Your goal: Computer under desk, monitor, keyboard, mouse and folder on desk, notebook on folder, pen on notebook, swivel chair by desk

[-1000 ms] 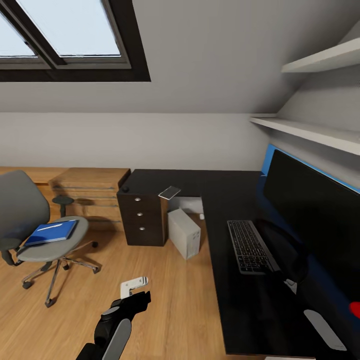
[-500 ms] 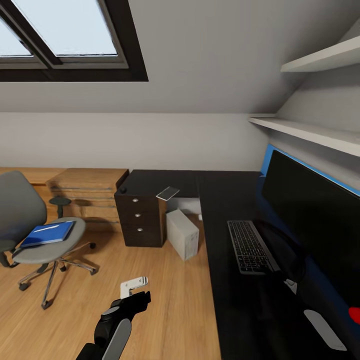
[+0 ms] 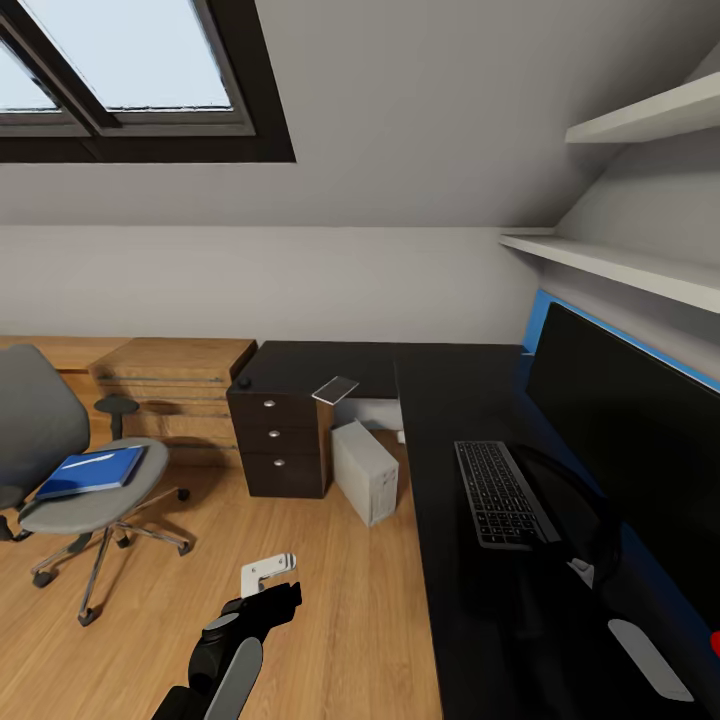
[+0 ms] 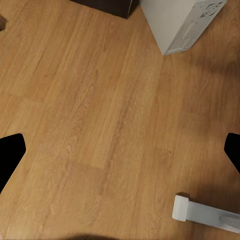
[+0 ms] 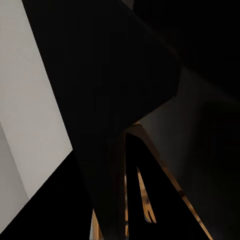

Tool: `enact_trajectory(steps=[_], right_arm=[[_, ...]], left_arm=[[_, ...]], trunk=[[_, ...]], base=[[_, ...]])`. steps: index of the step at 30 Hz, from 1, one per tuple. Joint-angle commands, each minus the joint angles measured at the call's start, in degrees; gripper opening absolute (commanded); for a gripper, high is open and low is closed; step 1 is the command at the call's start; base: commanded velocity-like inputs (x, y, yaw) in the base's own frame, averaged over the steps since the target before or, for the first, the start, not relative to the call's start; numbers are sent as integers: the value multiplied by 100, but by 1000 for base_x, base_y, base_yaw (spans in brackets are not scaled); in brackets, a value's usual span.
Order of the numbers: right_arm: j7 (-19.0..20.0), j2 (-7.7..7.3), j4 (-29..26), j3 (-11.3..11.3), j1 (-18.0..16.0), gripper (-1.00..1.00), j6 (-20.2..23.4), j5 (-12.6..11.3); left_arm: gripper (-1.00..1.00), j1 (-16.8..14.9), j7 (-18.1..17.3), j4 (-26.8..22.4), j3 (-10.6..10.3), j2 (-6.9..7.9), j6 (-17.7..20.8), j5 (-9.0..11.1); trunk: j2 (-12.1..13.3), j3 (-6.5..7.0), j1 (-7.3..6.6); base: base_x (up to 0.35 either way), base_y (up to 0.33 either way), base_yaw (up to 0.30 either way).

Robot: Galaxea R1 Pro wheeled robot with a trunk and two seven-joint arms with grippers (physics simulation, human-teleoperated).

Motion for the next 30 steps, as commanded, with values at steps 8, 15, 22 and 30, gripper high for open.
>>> enact_trajectory(steps=[8,15,22,30], right_arm=[[17,8,3,-13,-4,-100,38,-43],[17,8,3,-7,-3,-100,42,-43],[11,8,3,0,-2,-100,43,-43],[8,5,-5,6,-3,-100,43,-28]], left_arm=[[100,-5,59,-7,-12,1,6,60],[100,-5,65,-7,-12,-11,6,53],[100,-5,67,-7,-7,-9,6,51],[100,-5,67,-7,-11,-9,6,55]], trunk=[[-5,-7,1],[-5,-7,1],[-5,-7,1],[235,100,-131]], base=[[122,0,0],[10,0,0],[0,0,0],[0,0,0]])
